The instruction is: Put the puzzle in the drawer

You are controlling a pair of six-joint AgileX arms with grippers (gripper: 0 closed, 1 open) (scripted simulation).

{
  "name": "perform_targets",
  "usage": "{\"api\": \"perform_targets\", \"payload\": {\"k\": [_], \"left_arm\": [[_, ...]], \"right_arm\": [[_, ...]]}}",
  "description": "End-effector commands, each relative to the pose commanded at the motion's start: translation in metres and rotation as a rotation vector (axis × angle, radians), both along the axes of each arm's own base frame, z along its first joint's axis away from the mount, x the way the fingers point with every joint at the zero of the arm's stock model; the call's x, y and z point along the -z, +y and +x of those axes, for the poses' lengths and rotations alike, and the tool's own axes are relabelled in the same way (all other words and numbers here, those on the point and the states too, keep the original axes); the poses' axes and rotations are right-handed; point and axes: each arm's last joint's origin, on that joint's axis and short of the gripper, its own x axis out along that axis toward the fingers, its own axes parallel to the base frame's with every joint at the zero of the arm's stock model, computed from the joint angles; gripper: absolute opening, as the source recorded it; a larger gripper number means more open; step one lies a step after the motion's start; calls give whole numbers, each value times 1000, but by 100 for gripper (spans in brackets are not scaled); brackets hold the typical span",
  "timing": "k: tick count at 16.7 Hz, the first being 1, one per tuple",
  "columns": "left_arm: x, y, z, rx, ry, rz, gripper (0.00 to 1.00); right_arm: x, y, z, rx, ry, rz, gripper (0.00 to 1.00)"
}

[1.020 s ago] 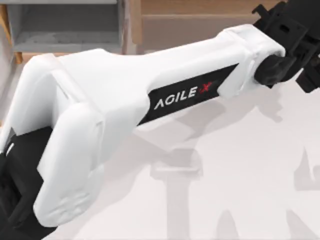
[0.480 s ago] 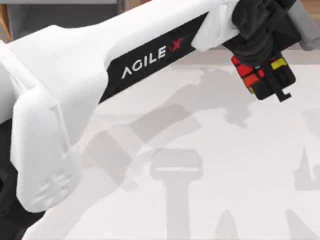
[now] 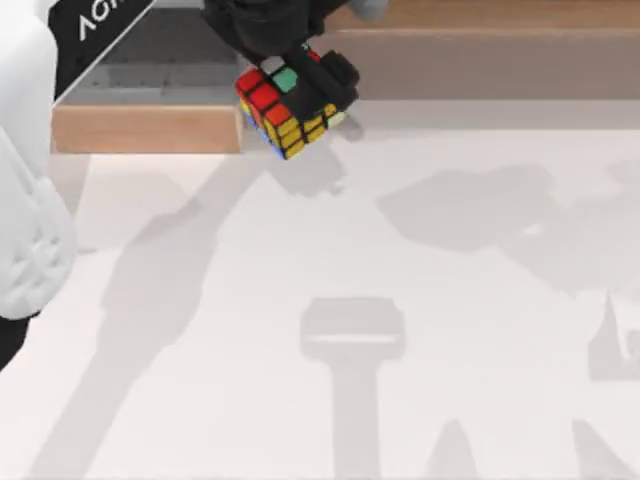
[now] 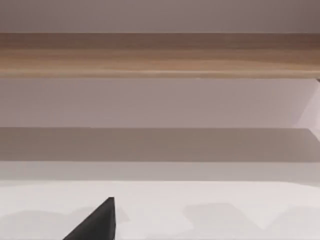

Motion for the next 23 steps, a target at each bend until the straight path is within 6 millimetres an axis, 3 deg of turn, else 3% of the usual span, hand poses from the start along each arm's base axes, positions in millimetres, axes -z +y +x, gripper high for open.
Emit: {"api": "perform_targets", "payload": {"k": [6,10,12,15,18,20,23], "left_arm": [[-9,171,47,-400,121,35,0],[-24,286,44,-669,106,19,0],[-15,331,44,-771,111,12,0],[29,375,54,-856,173,-4,0],[76,396,62,-896,265,-18,0],[91,401,62,-909,305,-22,0],[91,401,62,-909,305,-22,0]], "right_arm": [[0,0,0,0,0,0,100],[0,0,0,0,0,0,100],[0,0,0,0,0,0,100],[0,0,0,0,0,0,100],[0,0,0,0,0,0,100],[0,0,0,0,0,0,100],[0,0,0,0,0,0,100]]}}
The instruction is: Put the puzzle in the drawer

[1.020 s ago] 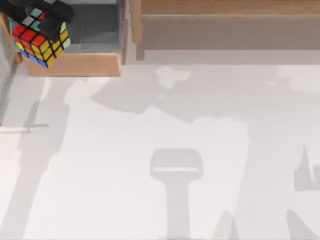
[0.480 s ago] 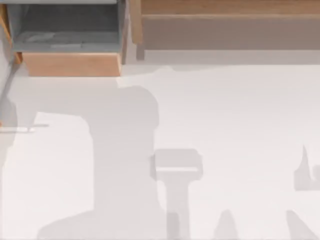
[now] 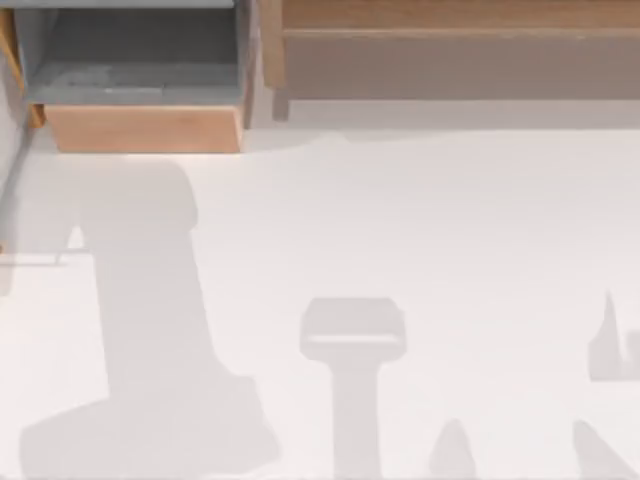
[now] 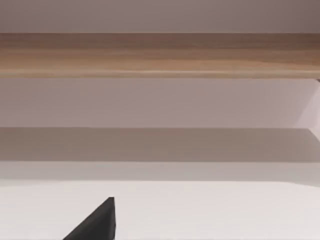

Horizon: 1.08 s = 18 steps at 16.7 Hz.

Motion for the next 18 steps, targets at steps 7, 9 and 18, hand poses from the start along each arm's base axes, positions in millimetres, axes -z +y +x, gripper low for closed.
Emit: {"api": "perform_targets", "payload": {"k": [7,9,18], "left_arm": [[0,0,0,0,0,0,30],[0,0,0,0,0,0,45],[0,0,0,0,0,0,100]], "right_arm": [[0,0,0,0,0,0,100],[0,0,0,0,0,0,100],[0,0,0,0,0,0,100]]}}
